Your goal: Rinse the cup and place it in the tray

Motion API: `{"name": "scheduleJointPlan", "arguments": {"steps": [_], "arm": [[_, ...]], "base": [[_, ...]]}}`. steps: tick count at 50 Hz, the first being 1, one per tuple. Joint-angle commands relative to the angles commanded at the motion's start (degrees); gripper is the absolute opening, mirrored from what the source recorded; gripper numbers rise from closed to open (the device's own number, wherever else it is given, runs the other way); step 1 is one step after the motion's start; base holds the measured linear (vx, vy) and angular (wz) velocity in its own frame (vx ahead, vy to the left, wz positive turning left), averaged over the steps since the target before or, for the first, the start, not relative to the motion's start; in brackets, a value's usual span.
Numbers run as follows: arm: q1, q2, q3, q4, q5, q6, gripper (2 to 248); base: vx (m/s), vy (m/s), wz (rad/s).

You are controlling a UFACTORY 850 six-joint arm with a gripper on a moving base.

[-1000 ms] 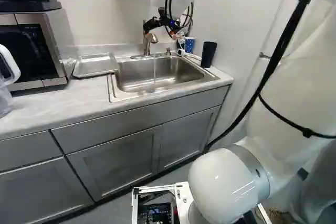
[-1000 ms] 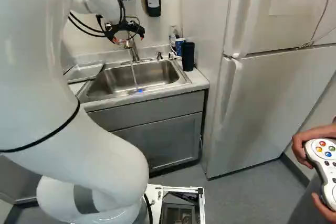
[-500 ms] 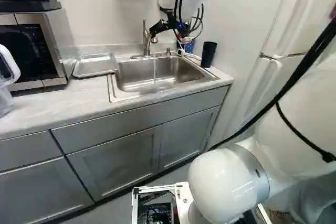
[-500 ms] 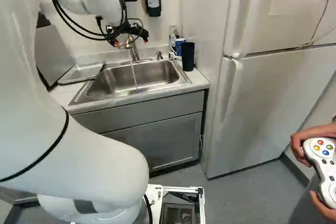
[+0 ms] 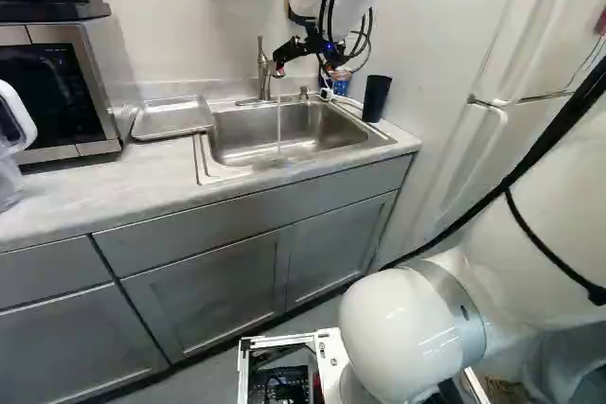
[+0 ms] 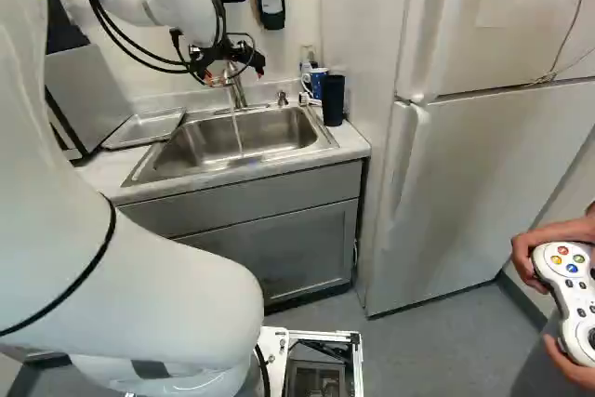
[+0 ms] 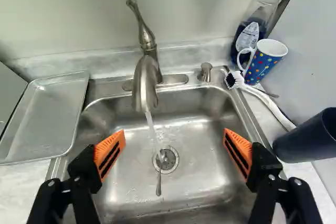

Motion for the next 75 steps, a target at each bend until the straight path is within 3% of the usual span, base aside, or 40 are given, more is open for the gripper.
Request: {"name": "scheduleJointPlan", "arguments": {"steps": [23,54,75], "arm": [[-2.16,1.13,1.0,0.0,0.0,0.0,247],[-8.05,3.54,3.08,0.32,0.09,0.0,247],[-12.33,4.13,3.6,3.5,3.14,0.0,247]], "base": [[0.0,0.0,0.0],[0.0,0.0,0.0],[0.0,0.0,0.0]]}}
